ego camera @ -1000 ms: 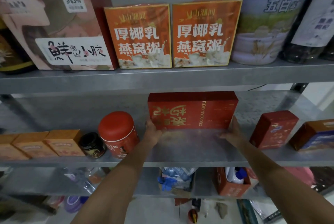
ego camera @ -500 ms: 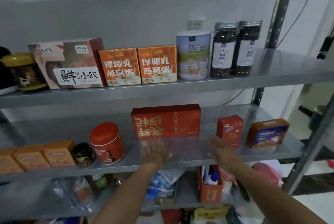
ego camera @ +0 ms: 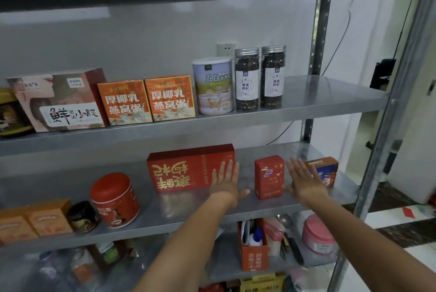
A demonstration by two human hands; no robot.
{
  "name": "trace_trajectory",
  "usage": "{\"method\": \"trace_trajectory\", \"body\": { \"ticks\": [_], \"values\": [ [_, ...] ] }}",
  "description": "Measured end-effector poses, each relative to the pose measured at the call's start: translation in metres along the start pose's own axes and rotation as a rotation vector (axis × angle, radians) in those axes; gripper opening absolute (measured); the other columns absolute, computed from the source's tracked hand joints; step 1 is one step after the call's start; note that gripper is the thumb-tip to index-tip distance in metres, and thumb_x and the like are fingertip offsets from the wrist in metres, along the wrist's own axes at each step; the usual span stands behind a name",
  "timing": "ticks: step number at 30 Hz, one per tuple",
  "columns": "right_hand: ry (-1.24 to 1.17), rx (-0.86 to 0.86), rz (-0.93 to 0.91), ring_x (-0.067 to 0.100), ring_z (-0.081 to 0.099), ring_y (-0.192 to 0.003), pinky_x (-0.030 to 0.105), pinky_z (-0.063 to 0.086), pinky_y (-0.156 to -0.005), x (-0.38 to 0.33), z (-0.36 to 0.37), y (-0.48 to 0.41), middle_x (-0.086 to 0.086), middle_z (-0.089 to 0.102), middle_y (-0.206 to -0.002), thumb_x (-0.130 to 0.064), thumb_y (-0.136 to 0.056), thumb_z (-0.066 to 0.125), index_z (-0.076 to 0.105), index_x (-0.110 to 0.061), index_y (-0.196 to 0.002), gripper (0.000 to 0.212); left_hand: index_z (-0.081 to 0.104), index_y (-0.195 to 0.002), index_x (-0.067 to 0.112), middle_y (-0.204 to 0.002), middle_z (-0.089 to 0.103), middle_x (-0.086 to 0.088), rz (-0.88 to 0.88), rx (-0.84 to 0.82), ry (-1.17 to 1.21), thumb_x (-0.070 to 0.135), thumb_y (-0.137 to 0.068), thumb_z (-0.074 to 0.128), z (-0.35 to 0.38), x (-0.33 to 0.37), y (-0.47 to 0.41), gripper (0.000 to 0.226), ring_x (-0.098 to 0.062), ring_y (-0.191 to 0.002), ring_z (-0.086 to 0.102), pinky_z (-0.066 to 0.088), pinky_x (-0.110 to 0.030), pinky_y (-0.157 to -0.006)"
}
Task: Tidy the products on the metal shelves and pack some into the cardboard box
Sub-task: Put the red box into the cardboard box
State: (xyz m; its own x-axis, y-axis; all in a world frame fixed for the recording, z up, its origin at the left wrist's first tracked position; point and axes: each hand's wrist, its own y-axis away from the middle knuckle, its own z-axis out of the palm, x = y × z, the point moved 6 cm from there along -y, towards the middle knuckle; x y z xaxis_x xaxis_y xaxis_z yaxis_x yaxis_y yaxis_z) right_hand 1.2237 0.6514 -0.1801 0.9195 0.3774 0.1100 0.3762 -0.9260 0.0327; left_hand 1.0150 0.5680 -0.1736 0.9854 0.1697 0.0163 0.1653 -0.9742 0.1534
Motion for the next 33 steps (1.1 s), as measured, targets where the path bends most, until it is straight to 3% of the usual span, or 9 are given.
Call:
{"method": "trace_trajectory", "body": {
  "ticks": [11, 16, 21, 25, 27, 29, 33],
  "values": [
    [-0.028, -0.062, 0.049, 0.019, -0.019, -0.147, 0.045, -0.01, -0.117, 0.025, 0.012, -0.032, 0.004, -0.022, -0.16, -0.058, -0.099, 0.026, -0.019, -0.013, -0.151, 0.082, -0.022, -0.152, 0.02, -0.16, -0.027, -0.003, 0.164, 0.062, -0.017, 0.059, -0.098, 0.036, -0.015, 0.049, -0.053, 0.088, -0.025, -0.145, -0.028, -0.018, -0.045, -0.115],
    [-0.024, -0.068, 0.081, 0.023, -0.009, -0.15, 0.05, -0.004, -0.12, 0.05, 0.025, -0.04, 0.004, -0.01, -0.163, -0.061, -0.096, 0.034, -0.007, -0.019, -0.154, 0.083, -0.021, -0.153, 0.019, -0.159, -0.028, -0.005, 0.223, 0.053, -0.032, 0.06, -0.098, 0.035, -0.006, 0.062, -0.079, 0.089, -0.026, -0.145, -0.028, -0.016, -0.049, -0.118],
    [-0.095, -0.106, 0.098, 0.019, -0.007, -0.15, 0.048, -0.002, -0.12, 0.059, 0.046, -0.043, -0.001, -0.01, -0.163, -0.061, -0.093, 0.04, -0.008, -0.022, -0.154, 0.086, -0.012, -0.154, 0.009, -0.161, -0.021, -0.008, 0.274, 0.054, -0.005, 0.052, -0.1, 0.036, 0.003, 0.076, -0.093, 0.084, -0.026, -0.148, -0.021, -0.014, -0.045, -0.117],
    [-0.111, -0.084, 0.083, 0.019, -0.003, -0.15, 0.048, 0.001, -0.119, 0.058, 0.044, -0.045, -0.002, -0.008, -0.163, -0.059, -0.093, 0.043, -0.005, -0.023, -0.155, 0.086, 0.009, -0.153, 0.005, -0.163, 0.002, -0.016, 0.296, 0.084, 0.109, 0.035, -0.102, 0.044, 0.002, 0.084, -0.097, 0.068, -0.033, -0.15, 0.001, 0.004, -0.047, -0.121],
    [-0.113, -0.076, 0.088, 0.019, -0.003, -0.15, 0.048, 0.003, -0.121, 0.058, 0.044, -0.045, -0.002, -0.008, -0.163, -0.059, -0.093, 0.045, -0.005, -0.024, -0.155, 0.087, 0.022, -0.146, 0.005, -0.155, 0.023, -0.02, 0.306, 0.118, 0.157, 0.017, -0.099, 0.048, -0.003, 0.086, -0.098, 0.055, -0.037, -0.14, 0.021, 0.023, -0.045, -0.115],
    [-0.109, -0.085, 0.094, 0.019, -0.003, -0.15, 0.048, 0.003, -0.121, 0.059, 0.045, -0.043, -0.002, -0.009, -0.163, -0.06, -0.092, 0.045, -0.006, -0.024, -0.155, 0.089, 0.028, -0.142, 0.007, -0.145, 0.033, -0.021, 0.313, 0.152, 0.198, 0.003, -0.094, 0.05, -0.007, 0.086, -0.101, 0.053, -0.036, -0.131, 0.03, 0.035, -0.042, -0.106],
    [-0.12, -0.11, 0.089, 0.02, -0.006, -0.15, 0.051, 0.004, -0.12, 0.061, 0.05, -0.043, -0.001, -0.013, -0.162, -0.062, -0.091, 0.045, -0.011, -0.023, -0.154, 0.092, 0.044, -0.123, 0.012, -0.131, 0.046, -0.014, 0.287, 0.198, 0.435, 0.004, -0.092, 0.056, -0.008, 0.08, -0.108, 0.034, -0.027, -0.123, 0.038, 0.04, -0.034, -0.097]
  ]
}}
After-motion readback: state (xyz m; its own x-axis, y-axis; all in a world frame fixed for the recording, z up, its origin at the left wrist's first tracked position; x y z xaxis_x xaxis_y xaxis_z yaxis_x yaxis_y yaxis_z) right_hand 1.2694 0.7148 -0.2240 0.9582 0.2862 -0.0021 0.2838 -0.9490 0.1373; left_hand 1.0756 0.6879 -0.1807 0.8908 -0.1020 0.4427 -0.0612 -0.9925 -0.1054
